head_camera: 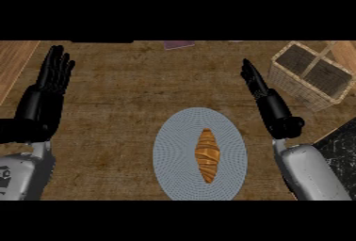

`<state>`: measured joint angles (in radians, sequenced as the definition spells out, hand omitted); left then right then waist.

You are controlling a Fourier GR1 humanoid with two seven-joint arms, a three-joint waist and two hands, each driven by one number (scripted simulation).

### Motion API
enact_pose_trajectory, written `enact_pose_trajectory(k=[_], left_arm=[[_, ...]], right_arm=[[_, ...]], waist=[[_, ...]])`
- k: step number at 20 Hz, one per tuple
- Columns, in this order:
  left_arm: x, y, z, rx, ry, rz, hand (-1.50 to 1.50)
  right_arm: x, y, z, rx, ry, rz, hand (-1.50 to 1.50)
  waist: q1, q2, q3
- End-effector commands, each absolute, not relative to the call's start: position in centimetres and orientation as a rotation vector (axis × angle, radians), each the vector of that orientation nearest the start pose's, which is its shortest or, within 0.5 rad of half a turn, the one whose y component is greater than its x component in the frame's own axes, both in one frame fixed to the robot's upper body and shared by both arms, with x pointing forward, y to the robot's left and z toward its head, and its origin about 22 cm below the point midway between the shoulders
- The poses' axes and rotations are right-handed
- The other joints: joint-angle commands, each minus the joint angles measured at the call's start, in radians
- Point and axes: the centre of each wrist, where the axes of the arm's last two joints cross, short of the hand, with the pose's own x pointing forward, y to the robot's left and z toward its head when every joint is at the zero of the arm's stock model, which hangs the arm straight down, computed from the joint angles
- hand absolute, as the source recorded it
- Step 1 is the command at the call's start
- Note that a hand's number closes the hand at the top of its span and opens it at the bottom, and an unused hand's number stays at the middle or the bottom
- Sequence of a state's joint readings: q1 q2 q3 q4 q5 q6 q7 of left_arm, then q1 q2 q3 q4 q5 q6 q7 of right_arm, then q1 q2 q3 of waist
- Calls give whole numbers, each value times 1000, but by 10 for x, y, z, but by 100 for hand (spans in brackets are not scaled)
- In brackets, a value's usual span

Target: Pick the croissant from the placemat and place it in the basket

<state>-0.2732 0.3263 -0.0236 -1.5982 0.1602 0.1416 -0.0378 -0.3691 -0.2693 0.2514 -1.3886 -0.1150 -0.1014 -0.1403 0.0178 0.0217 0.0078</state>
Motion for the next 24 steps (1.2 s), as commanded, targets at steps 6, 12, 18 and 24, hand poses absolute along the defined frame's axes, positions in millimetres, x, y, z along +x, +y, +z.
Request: enact_pose_trajectory(k=[6, 12, 18, 24], left_arm=[[230, 284, -44, 158, -1138, -26, 0], [206, 304, -46, 154, -1024, -70, 0], [210, 296, -53, 169, -997, -18, 0], [190, 305, -59, 191, -994, -10, 0]], right_arm=[[322, -116, 79, 562, -1886, 287, 150], [252, -32, 37, 536, -1909, 691, -150], [275, -39, 59, -46, -1894, 898, -150], [303, -76, 139, -481, -1787, 1128, -150]], waist=[[45, 6, -6], [19, -25, -7], [-30, -39, -12], [-52, -49, -13]])
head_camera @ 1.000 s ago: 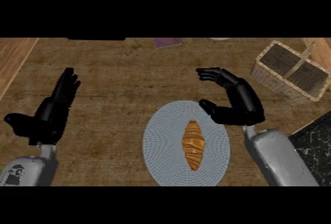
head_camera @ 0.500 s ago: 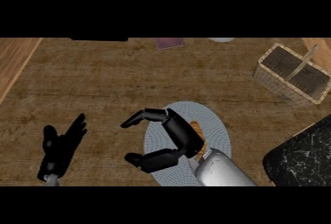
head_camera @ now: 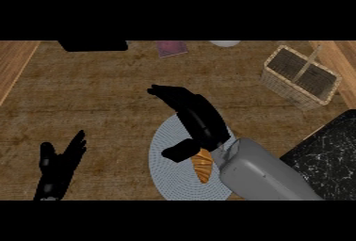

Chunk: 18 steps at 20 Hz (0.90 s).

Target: Pick the croissant from the placemat and place it in the basket

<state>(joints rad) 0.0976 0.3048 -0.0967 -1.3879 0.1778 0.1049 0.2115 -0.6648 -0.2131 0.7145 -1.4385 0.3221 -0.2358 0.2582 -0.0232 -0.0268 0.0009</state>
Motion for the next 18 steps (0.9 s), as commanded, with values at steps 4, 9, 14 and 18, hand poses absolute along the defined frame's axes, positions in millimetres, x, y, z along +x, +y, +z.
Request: enact_pose_trajectory(k=[4, 9, 14, 18], left_arm=[[184, 305, -68, 186, -965, 24, 0], [194, 305, -54, 163, -991, 3, 0], [184, 301, -67, 177, -1002, -12, 0], [205, 304, -49, 182, -1011, -15, 0]], right_arm=[[290, -85, 197, -559, -1684, 1309, -150], [282, -106, 247, -550, -1458, 1508, -150], [273, -127, 267, -523, -1246, 1657, -150], [263, -146, 297, -553, -1207, 1679, -150]], waist=[[-20, 2, -5], [-11, 10, -4], [-5, 16, -3], [2, 19, -2]])
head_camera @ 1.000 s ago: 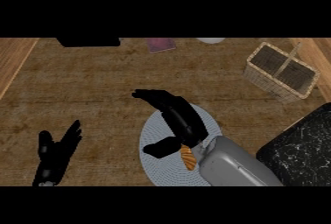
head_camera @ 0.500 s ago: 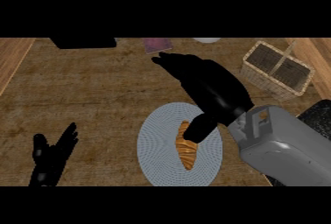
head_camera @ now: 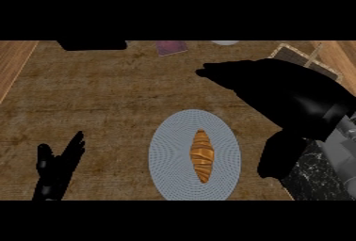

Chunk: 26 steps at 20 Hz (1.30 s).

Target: Pick the croissant from the placemat and place it in the basket

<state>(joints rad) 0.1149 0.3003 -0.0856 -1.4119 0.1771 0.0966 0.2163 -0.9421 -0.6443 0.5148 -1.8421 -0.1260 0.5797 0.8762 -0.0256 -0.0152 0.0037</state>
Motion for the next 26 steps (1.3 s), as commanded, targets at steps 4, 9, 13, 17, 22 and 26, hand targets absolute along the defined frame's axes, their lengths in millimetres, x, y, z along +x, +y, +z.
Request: enact_pose_trajectory(k=[4, 9, 13, 17, 22, 26], left_arm=[[207, 299, -54, 154, -990, -30, 0], [193, 303, -49, 170, -1012, -28, 0], [200, 292, -61, 160, -1006, -34, 0], [202, 304, -41, 148, -1010, -30, 0], [191, 286, -53, 149, -1017, -51, 0], [206, 300, -42, 167, -1016, -35, 0]], right_arm=[[270, -140, 293, -509, -1198, 1655, -150], [245, -145, 260, -453, -1239, 1573, -150], [252, -126, 233, -451, -1257, 1586, -150], [257, -129, 204, -450, -1269, 1553, -150], [259, -117, 176, -471, -1208, 1590, -150], [265, -114, 147, -487, -1172, 1610, -150]], waist=[[20, 13, -5], [23, 12, -4], [28, 16, -4], [32, 16, -3], [33, 16, -4], [32, 17, -3]])
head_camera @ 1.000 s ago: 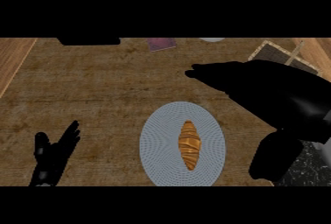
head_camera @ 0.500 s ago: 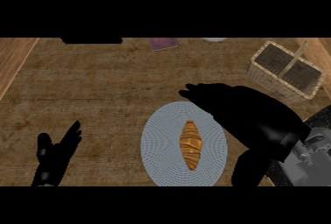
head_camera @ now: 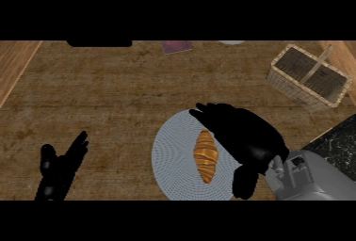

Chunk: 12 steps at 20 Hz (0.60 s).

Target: Pick the croissant from the placemat and place it in the basket

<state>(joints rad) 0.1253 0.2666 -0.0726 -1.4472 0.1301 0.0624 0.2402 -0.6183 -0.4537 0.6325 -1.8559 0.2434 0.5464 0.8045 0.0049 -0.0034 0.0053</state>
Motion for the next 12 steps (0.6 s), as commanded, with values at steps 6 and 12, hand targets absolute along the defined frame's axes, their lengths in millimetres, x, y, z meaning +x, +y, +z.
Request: enact_pose_trajectory(k=[6, 12], left_arm=[[201, 296, -46, 138, -1021, -23, 0], [188, 294, -55, 160, -1006, -23, 0]], right_arm=[[271, -108, 123, -493, -1194, 1589, -150], [258, -119, 99, -480, -1210, 1585, -150]], waist=[[2, 4, -5], [-1, 3, -5]])
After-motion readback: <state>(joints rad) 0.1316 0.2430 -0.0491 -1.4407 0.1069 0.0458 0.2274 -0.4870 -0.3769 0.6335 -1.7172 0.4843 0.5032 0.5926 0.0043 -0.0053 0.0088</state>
